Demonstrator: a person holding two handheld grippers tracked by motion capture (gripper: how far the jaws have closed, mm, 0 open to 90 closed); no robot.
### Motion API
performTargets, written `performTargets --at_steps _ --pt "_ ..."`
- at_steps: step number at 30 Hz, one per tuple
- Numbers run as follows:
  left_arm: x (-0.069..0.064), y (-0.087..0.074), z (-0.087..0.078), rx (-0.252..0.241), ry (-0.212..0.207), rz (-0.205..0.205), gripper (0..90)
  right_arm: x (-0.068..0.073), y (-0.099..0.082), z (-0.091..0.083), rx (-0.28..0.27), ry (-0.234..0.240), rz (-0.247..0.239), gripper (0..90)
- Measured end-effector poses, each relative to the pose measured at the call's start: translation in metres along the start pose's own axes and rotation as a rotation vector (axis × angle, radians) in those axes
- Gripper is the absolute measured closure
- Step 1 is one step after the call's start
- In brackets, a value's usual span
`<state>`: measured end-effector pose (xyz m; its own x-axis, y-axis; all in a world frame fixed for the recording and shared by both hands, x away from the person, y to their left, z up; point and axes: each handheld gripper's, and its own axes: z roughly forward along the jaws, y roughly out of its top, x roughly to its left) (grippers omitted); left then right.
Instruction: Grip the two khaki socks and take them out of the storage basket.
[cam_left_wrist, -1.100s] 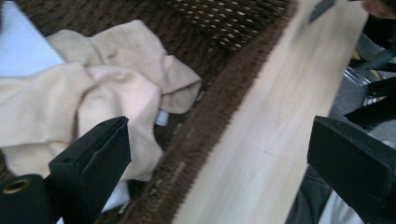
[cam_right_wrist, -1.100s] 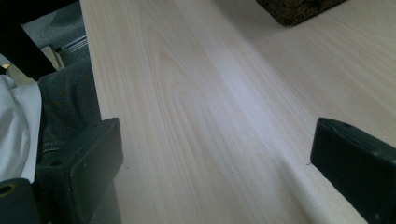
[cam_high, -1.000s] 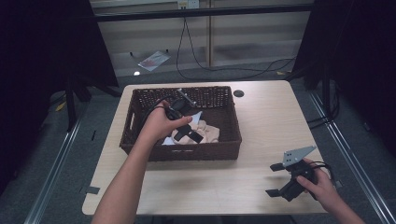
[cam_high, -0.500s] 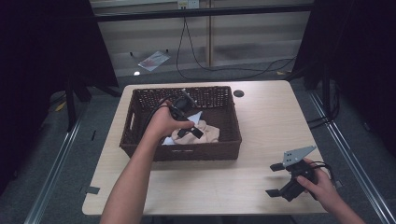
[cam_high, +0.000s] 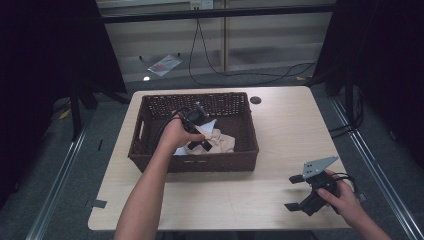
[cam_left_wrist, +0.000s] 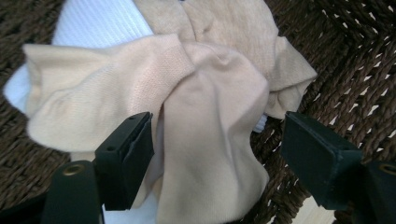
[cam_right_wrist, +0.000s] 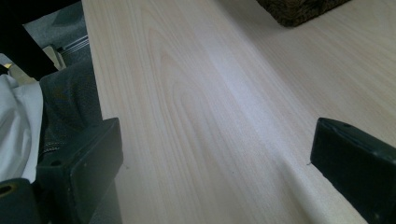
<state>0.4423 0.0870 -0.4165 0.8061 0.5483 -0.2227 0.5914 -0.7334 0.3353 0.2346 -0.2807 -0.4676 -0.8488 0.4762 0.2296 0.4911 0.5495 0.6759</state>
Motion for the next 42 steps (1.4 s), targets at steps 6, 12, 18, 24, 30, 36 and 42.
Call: performTargets --at_steps 6,12,18,24,30,36,42 --pt "0.0 0.002 0.012 0.049 -0.012 0.032 30.2 0.0 0.0 0.0 -0.003 -0.001 -0.002 2.4" --pt "0.0 0.003 0.018 0.099 -0.007 0.055 36.8 0.0 0.0 0.0 -0.001 0.0 -0.002 2.4" --pt "0.0 0.004 0.022 0.115 -0.015 0.096 61.5 0.0 0.0 0.0 -0.002 -0.001 -0.006 2.4" --pt "-0.001 0.006 0.026 0.161 -0.035 0.102 81.0 -0.001 0.0 -0.001 -0.004 -0.003 -0.009 2.4" --pt "0.0 0.005 0.007 0.115 -0.057 0.078 81.4 -0.001 0.0 -0.001 -0.001 -0.005 -0.006 2.4" --pt "-0.003 0.004 -0.02 0.059 -0.097 0.061 81.4 -0.001 0.0 -0.001 -0.002 -0.003 -0.006 2.4" --pt "-0.009 0.005 -0.035 0.025 -0.113 0.055 81.3 -0.001 0.0 0.0 0.002 0.001 -0.002 2.4"
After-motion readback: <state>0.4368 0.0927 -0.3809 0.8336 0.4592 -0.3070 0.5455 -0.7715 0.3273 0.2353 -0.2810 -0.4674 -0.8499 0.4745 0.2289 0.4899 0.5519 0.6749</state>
